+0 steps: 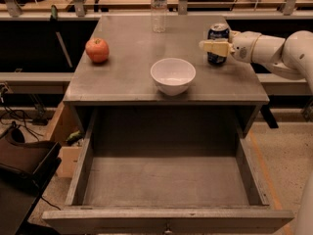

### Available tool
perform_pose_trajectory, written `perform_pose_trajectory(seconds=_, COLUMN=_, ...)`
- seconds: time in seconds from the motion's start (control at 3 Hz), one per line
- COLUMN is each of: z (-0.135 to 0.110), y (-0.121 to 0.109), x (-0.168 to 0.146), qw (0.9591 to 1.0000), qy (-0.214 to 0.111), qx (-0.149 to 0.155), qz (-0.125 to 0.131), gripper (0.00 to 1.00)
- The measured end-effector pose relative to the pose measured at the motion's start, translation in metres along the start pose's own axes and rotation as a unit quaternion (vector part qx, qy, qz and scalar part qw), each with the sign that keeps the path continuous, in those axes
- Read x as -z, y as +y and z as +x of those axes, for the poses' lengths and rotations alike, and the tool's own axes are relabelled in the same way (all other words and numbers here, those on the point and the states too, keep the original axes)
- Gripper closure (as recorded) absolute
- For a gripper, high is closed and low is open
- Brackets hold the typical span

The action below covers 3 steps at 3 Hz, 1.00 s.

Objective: Place pepsi can into top drawer

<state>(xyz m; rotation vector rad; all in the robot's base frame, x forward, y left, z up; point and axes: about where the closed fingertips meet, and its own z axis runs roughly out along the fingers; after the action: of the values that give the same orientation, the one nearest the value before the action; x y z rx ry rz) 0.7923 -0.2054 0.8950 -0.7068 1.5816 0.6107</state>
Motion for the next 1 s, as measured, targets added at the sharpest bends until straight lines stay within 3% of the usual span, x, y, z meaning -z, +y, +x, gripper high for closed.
perform_pose_trajectory(seconds=0.67, z=0.0006, y=0.0038, x=-0.0063, qw=1.0000, qy=0.000, qx=-0.001, qz=-0.005, gripper=0.87)
perform_pose_trajectory(seconds=1.0, z=0.0008, y=0.0056, x=-0.0093, qw=1.0000, qy=0.000, qx=-0.001, qz=-0.007, gripper=1.00)
